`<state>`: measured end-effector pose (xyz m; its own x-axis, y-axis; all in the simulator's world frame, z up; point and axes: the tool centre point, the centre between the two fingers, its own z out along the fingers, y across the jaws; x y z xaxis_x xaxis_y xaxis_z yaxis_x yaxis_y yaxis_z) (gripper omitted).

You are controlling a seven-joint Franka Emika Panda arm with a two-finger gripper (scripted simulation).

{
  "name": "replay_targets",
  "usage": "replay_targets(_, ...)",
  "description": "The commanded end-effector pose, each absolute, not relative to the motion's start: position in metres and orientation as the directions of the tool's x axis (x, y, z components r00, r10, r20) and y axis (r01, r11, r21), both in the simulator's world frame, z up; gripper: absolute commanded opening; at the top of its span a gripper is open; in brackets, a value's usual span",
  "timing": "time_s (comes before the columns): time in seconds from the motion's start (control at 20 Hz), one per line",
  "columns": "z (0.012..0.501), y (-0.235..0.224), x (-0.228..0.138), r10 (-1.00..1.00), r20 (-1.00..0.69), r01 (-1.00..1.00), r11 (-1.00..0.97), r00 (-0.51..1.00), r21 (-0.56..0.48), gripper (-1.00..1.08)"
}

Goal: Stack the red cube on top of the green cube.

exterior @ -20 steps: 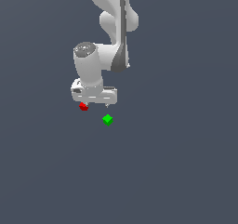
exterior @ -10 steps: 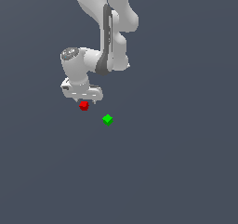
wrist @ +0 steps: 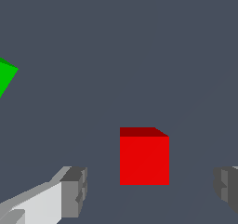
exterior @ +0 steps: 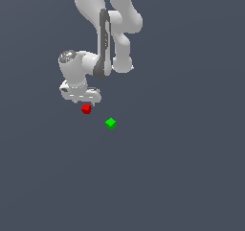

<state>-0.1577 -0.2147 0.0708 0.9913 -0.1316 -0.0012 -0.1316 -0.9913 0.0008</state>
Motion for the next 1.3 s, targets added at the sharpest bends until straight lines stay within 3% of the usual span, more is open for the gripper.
replay_targets(0.0, 0.071, -0.214, -0.157, -0.131, -0.001, -0.131, -0.991, 0.991, 0.001, 1.0)
replay_targets(0.95, 0.02, -0.216, -0.158, -0.13, 0.0, -0.13, -0.991, 0.991, 0.0, 1.0)
replay_targets(1.0, 0.02, -0.216, -0.158, -0.13, 0.0, -0.13, -0.991, 0.991, 0.0, -1.0)
replay_targets(1.25, 0.02, -0.216, -0.158, -0.13, 0.0, -0.13, -0.991, 0.991, 0.0, -1.0)
